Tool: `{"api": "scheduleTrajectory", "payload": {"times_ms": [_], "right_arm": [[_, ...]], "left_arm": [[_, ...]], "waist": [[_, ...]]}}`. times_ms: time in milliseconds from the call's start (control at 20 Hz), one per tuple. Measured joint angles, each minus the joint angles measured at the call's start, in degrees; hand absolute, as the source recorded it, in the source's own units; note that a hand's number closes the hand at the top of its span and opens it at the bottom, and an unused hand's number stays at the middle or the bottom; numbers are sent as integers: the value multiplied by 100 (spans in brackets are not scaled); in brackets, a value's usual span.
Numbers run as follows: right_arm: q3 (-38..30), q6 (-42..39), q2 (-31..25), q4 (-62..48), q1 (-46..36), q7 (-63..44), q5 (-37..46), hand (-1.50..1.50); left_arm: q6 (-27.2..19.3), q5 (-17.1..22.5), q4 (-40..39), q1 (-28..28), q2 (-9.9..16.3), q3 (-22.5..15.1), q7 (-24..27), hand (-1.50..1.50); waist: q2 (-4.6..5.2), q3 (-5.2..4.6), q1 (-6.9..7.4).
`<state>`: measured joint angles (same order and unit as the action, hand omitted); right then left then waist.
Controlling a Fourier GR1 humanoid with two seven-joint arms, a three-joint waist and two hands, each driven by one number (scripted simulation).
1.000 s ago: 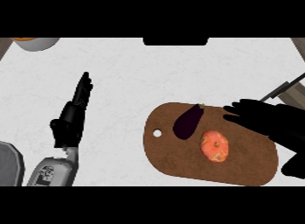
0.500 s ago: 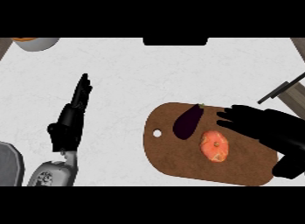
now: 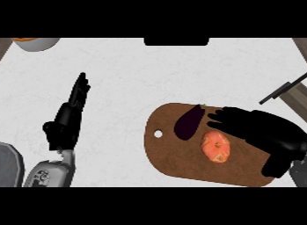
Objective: Pick the squash from the cutting board and place it in the tiered basket
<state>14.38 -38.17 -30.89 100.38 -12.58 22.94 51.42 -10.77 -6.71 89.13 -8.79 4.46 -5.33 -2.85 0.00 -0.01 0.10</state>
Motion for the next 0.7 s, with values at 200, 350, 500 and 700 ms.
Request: {"api": "scheduleTrajectory", "payload": {"times_ms": [200,350,500,700], "right_arm": [[133,25,150,-58,29,3,179,-150],[188,-62,265,5,56,-93,303,-150],[192,29,337,-224,-26,-17,383,-150],[156,15,448,-354,-55,20,450,-150]], "left_arm": [[-21,-69,-5,63,-105,-34,12,0],[-17,-121,96,191,-137,-50,53,0],[-71,-186,-7,52,-182,-2,18,0],[-73,-271,56,33,-225,-25,-79,0]], "waist": [[0,1,0],[-3,0,-1],[-1,0,-1],[1,2,-1]]}}
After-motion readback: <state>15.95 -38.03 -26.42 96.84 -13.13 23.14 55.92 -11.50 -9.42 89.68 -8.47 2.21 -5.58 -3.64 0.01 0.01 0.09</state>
